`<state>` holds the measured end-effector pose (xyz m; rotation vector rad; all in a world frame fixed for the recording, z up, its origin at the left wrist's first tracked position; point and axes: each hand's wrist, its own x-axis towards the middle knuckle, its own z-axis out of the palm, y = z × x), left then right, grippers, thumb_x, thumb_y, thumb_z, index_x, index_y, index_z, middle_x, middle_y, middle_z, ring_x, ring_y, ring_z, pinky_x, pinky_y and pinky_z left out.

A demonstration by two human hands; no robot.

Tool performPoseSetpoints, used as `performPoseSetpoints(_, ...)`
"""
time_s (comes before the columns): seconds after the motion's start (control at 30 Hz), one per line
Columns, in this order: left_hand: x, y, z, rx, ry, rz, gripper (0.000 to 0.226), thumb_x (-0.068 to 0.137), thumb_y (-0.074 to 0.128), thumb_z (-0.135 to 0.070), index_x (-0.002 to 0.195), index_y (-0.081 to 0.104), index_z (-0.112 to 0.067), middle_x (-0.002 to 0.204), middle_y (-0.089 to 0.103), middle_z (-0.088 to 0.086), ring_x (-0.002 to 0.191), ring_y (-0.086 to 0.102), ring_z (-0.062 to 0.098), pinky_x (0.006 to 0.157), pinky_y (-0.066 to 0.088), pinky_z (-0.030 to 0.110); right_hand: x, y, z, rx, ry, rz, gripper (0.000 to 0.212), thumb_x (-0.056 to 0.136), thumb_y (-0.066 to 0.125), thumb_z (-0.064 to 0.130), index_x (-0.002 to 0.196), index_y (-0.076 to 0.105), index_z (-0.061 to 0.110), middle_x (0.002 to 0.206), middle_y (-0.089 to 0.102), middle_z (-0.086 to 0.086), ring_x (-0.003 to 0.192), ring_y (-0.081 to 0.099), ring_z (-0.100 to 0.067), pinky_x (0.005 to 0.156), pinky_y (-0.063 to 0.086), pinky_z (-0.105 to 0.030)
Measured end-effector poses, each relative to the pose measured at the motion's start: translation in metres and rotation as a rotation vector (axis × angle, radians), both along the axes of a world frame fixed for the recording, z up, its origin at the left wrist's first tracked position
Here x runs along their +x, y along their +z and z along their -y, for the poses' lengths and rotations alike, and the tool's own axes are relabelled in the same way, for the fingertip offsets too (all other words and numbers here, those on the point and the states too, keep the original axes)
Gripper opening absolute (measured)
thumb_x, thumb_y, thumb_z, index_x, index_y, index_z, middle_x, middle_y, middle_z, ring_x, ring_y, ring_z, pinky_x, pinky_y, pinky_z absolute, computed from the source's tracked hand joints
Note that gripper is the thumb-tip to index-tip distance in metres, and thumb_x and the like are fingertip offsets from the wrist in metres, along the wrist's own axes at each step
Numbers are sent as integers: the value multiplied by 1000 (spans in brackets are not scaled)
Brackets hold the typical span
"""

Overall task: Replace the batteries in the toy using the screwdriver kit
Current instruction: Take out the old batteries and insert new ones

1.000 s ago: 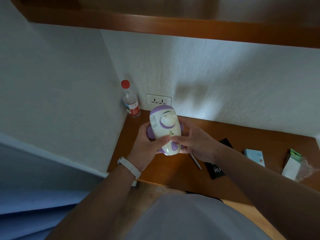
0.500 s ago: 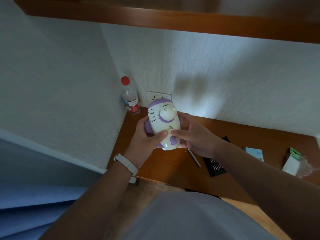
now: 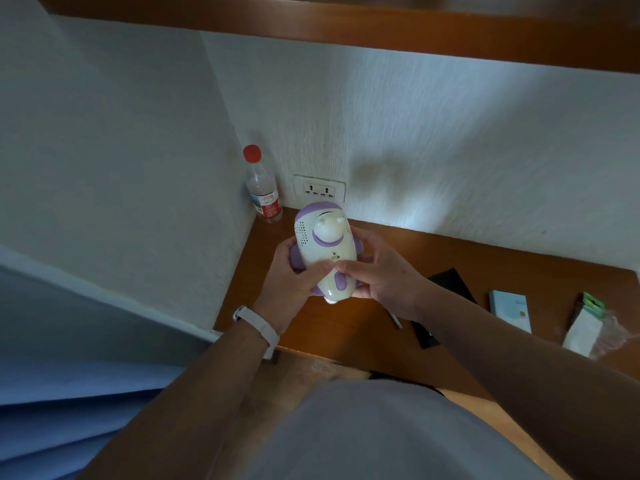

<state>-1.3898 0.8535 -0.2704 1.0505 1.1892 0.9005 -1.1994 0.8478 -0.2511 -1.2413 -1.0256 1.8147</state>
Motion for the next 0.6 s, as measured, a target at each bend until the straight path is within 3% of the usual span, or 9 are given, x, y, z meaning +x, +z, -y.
performPoseSetpoints(0.1,1,-16,2,-94,-46,69,69,72,81,-32,133,49,-29,119,69,-10,111,68,14,77,60,32,2,-15,5,-32,-8,18,72,83,78,13,142,41,31,129,62,-4,115,64,-23,91,57,-43)
performPoseSetpoints(0.23,3,-41,8,-157,-35,110,61,83,80,-20,137,51,-26,125,68,-4,114,68,17,84,60,37,4,-38,11,-72,-46,19,61,81,80,19,132,50,33,122,66,-4,107,68,-17,82,59,-32)
performPoseSetpoints(0.4,4,-61,6,-237,-39,145,58,82,77,-18,133,54,-30,120,71,-7,112,68,14,82,59,34,-1,-63,11,-97,-70,-2,63,79,81,20,133,50,28,122,65,-9,107,69,-20,88,58,-37)
performPoseSetpoints(0.53,0,-71,-2,-253,-64,131,57,89,71,-11,139,51,-29,126,68,-2,115,67,19,85,59,38,-8,-76,7,-100,-123,-48,54,82,78,13,128,52,26,121,63,-11,105,69,-19,81,59,-32)
performPoseSetpoints(0.6,-1,-74,-4,-239,-71,109,58,89,70,-10,139,51,-32,128,67,-3,117,65,18,86,59,39,-11,-81,5,-96,-140,-16,56,81,79,12,129,51,25,123,62,-12,106,68,-21,85,59,-36)
